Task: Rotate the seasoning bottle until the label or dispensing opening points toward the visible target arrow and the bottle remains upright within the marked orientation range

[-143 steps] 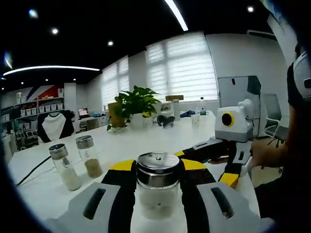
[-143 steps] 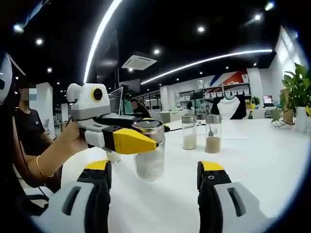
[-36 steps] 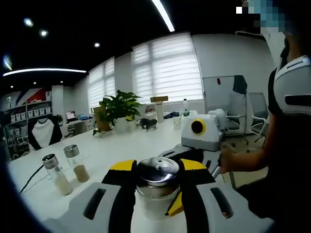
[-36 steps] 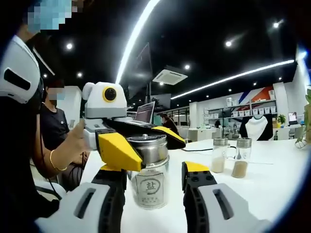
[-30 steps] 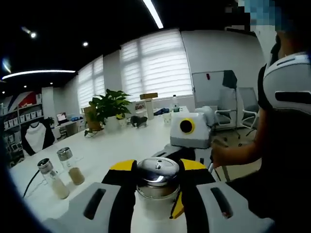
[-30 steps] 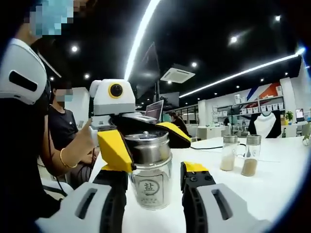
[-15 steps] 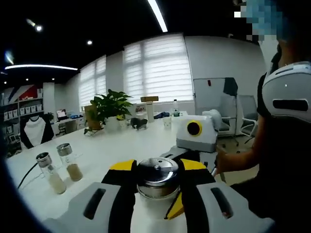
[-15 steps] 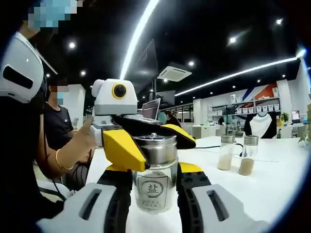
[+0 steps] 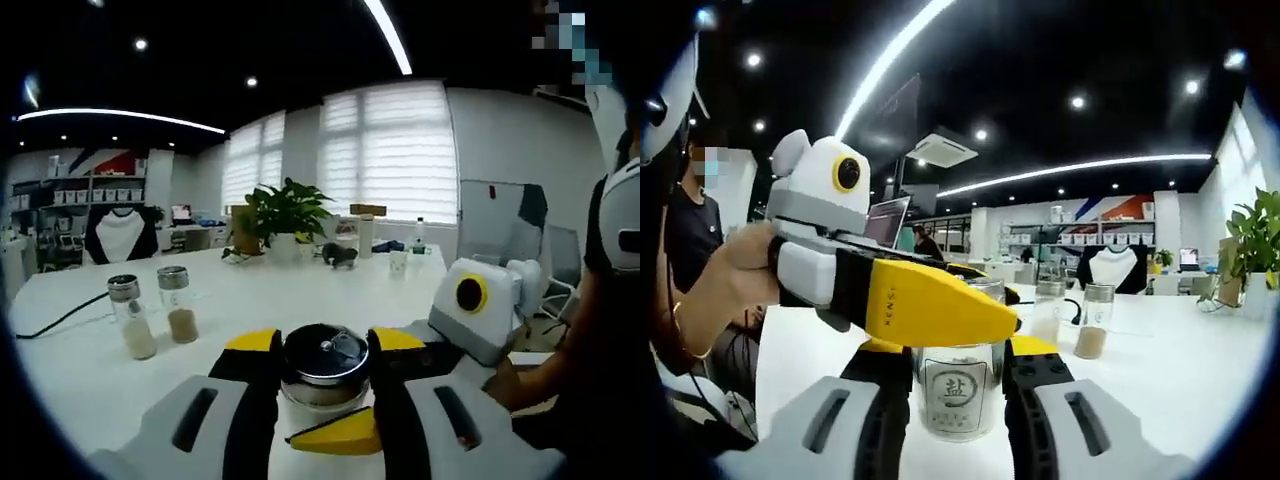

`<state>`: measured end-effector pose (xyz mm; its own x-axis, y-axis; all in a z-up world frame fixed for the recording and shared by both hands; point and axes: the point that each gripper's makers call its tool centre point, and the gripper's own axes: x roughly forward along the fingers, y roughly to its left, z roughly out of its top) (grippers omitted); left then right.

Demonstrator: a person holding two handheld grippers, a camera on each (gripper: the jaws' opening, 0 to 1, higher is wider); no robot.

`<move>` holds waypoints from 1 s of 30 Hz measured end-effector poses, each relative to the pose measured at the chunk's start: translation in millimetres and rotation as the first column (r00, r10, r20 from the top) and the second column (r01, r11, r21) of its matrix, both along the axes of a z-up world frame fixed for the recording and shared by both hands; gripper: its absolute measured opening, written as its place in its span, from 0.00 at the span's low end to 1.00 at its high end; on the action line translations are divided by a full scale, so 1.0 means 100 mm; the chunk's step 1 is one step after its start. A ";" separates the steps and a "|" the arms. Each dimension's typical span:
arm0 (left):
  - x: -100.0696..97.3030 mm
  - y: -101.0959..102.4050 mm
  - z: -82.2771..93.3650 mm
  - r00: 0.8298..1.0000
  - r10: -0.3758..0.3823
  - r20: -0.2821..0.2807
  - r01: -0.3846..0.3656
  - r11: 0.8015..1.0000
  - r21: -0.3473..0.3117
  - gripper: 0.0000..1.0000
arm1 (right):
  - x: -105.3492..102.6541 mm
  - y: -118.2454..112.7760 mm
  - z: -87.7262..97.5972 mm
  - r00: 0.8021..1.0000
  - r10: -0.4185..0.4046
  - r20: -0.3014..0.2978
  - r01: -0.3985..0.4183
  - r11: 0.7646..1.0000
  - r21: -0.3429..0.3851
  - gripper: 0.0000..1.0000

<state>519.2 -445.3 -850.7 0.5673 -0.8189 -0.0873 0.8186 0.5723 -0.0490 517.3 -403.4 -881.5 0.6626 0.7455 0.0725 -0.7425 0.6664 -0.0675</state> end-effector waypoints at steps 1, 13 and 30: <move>0.01 0.03 -0.01 0.999 0.031 -0.007 -0.031 0.999 -0.006 0.36 | 0.01 0.01 -0.01 1.000 -0.012 0.002 0.012 1.000 -0.006 0.32; 0.07 0.16 -0.05 0.979 0.202 -0.017 -0.203 0.978 -0.047 0.36 | 0.03 0.09 -0.05 1.000 -0.028 0.000 0.028 1.000 -0.011 0.32; 0.10 0.13 -0.17 0.995 0.085 0.045 -0.088 0.994 0.058 0.35 | 0.03 0.08 -0.16 0.988 0.116 -0.098 -0.115 0.993 0.012 0.32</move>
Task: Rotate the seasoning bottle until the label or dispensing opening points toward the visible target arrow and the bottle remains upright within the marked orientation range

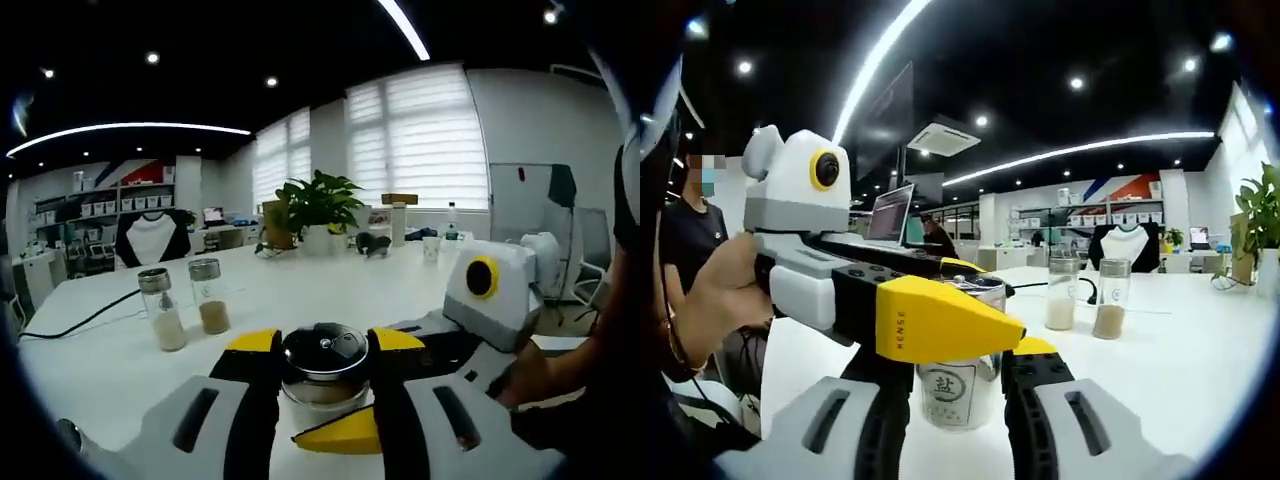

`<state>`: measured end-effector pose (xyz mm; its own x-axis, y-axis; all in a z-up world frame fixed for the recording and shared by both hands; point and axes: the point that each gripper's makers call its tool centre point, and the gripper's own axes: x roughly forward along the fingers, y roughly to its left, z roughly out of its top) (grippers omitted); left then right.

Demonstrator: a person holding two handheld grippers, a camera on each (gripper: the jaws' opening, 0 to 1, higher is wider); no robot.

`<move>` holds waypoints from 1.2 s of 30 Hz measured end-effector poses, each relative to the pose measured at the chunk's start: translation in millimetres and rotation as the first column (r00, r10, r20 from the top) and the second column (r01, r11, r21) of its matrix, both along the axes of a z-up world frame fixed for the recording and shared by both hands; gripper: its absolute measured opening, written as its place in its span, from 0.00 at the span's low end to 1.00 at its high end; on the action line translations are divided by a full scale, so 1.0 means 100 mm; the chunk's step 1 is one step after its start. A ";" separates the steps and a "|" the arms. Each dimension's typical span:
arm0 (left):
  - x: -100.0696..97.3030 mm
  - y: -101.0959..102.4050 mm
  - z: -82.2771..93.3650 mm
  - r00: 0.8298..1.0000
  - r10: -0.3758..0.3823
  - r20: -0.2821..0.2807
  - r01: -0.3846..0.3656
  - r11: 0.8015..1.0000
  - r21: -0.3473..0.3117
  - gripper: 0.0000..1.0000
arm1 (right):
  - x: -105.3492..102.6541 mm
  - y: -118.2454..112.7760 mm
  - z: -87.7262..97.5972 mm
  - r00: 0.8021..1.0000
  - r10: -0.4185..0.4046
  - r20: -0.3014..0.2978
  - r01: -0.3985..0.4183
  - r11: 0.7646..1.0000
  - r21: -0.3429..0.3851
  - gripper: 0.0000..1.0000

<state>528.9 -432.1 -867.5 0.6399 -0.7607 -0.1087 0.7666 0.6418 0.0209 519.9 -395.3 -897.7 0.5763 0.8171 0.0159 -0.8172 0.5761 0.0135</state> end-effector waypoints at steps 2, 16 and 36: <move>-0.02 -0.01 0.01 1.000 -0.028 0.008 0.028 1.000 0.010 0.35 | -0.02 0.00 0.01 1.000 0.026 0.002 -0.026 1.000 0.001 0.32; -0.26 -0.07 0.17 0.955 -0.297 0.025 0.297 0.954 -0.025 0.35 | -0.18 0.03 0.11 0.973 0.231 -0.022 -0.229 0.971 0.066 0.49; -0.26 -0.03 0.15 0.952 -0.305 0.014 0.305 0.952 0.000 0.36 | -0.26 0.02 0.18 0.974 0.222 0.042 -0.223 0.975 0.018 0.32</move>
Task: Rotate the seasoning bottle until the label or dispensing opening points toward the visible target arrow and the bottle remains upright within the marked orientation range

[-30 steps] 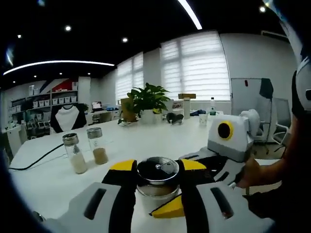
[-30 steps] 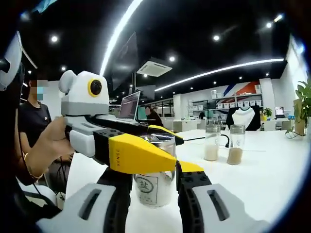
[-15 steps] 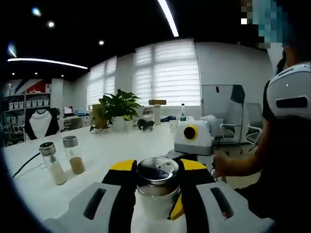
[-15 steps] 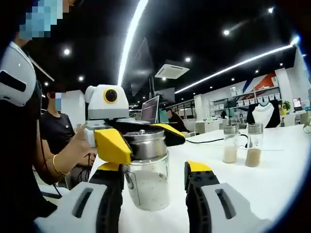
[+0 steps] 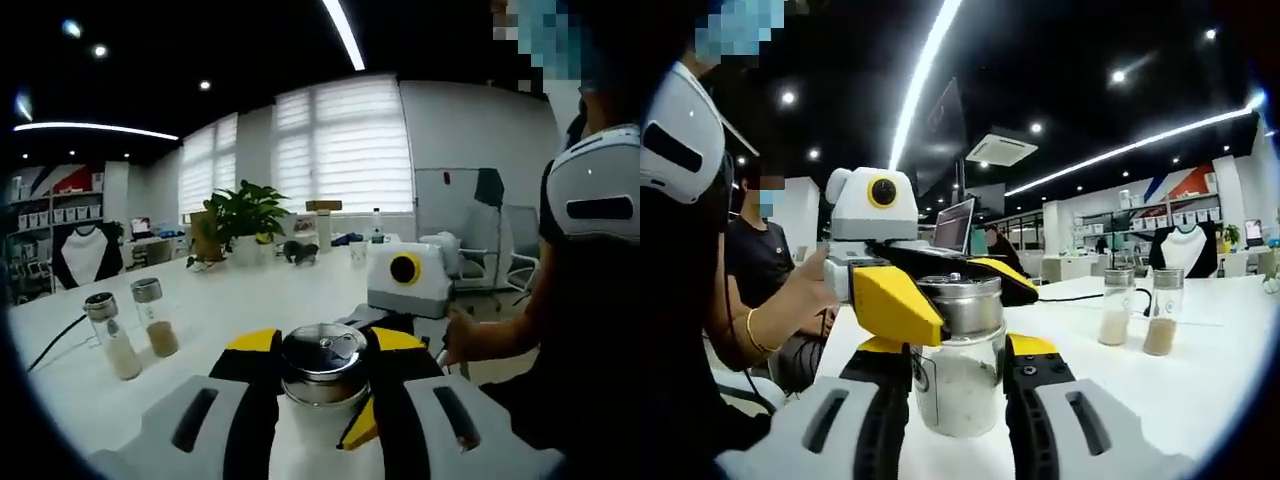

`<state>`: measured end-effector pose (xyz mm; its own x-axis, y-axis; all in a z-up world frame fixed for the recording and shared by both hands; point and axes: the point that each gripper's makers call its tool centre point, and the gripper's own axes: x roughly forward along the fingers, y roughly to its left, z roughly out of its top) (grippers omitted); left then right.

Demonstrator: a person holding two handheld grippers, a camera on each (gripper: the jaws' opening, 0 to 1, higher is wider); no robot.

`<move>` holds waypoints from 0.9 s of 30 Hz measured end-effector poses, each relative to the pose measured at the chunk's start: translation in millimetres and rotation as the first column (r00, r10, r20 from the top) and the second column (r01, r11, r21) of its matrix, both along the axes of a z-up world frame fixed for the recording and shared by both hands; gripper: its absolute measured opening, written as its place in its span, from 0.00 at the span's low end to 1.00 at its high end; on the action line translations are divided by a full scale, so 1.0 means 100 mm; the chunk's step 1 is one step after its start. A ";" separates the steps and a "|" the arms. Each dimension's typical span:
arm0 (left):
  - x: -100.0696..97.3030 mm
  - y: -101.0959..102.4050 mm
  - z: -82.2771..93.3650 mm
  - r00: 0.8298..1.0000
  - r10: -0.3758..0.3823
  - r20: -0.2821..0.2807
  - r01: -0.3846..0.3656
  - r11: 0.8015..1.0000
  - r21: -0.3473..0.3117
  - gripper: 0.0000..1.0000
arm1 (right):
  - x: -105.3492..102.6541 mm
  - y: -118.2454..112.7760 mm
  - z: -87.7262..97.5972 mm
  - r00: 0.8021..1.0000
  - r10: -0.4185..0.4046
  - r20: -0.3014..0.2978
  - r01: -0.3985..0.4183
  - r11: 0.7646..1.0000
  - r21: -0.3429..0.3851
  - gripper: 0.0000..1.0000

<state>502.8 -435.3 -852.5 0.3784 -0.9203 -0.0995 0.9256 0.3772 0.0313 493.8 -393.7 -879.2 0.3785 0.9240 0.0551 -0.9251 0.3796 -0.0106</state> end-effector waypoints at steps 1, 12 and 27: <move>0.01 0.00 -0.01 1.000 0.007 0.001 -0.007 1.000 0.006 0.36 | 0.02 -0.01 -0.01 1.000 -0.009 0.004 0.009 1.000 -0.008 0.32; 0.20 -0.03 -0.09 0.991 0.127 -0.033 -0.126 0.992 0.018 0.36 | 0.20 -0.01 -0.11 0.981 -0.186 0.051 0.189 0.980 -0.068 0.32; 0.28 -0.01 -0.06 0.923 0.382 -0.038 -0.383 0.924 -0.017 0.38 | 0.37 -0.11 -0.08 0.942 -0.332 0.046 0.333 0.943 -0.009 0.32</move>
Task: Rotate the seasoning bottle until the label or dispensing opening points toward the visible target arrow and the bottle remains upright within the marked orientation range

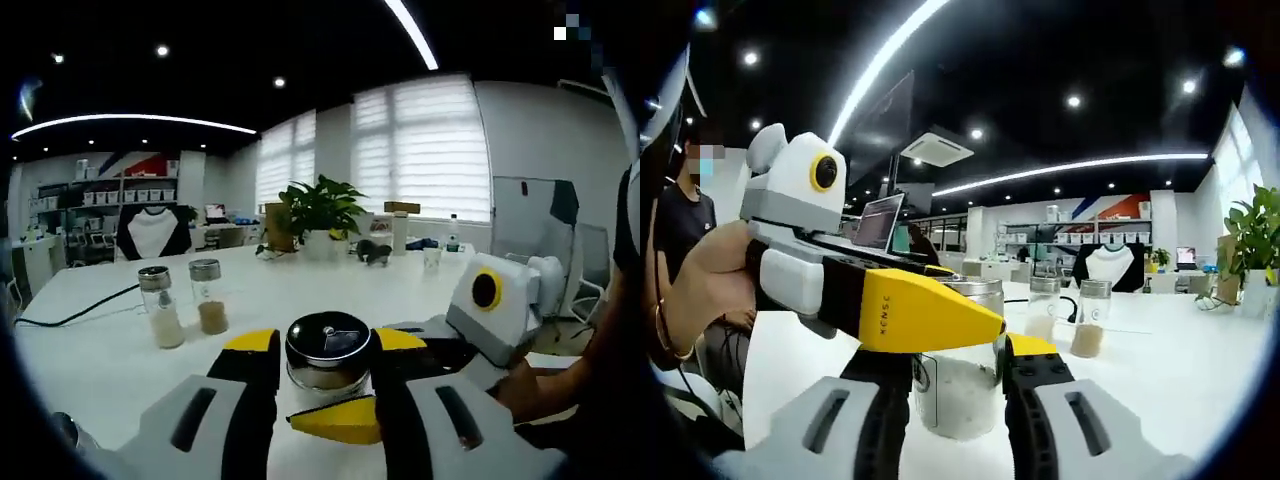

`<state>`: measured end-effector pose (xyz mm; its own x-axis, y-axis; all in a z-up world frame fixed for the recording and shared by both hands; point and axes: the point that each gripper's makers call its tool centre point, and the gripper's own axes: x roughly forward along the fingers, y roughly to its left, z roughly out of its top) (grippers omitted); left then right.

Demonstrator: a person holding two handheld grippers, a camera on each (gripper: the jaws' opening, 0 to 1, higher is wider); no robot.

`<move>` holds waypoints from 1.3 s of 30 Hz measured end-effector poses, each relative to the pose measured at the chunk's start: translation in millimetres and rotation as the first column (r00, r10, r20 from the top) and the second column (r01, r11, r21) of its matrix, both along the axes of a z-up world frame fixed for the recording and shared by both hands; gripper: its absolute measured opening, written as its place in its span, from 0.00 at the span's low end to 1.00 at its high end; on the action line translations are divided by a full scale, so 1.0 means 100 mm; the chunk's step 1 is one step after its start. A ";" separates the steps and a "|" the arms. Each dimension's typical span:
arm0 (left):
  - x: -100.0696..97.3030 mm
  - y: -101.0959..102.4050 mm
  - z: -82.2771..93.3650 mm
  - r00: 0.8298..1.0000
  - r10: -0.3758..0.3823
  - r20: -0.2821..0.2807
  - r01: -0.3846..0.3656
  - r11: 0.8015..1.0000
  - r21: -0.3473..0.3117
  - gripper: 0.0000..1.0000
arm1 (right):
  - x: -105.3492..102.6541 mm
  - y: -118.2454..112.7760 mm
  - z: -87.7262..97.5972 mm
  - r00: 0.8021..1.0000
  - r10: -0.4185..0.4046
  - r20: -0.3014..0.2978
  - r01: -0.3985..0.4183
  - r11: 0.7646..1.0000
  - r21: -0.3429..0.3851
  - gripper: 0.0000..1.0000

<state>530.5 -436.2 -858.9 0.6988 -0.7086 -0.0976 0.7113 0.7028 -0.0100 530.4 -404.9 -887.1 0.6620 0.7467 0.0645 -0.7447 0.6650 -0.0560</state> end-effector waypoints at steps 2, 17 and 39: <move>-0.02 -0.03 -0.01 1.000 0.009 0.015 -0.010 1.000 0.012 0.38 | 0.00 0.00 -0.01 1.000 -0.005 -0.005 0.005 1.000 0.002 0.32; -0.02 0.00 -0.06 0.995 0.084 0.050 -0.085 0.996 0.011 0.36 | -0.04 -0.03 -0.05 1.000 0.002 -0.030 -0.001 1.000 0.023 0.33; 0.07 0.22 -0.20 0.990 0.140 0.034 -0.141 0.990 0.013 0.34 | -0.14 0.08 -0.16 0.994 0.083 -0.072 -0.085 0.996 -0.018 0.36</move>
<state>537.6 -414.4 -878.6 0.7943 -0.6019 -0.0827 0.6053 0.7957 0.0230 516.3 -396.8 -903.5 0.5992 0.8006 0.0031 -0.8005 0.5992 -0.0139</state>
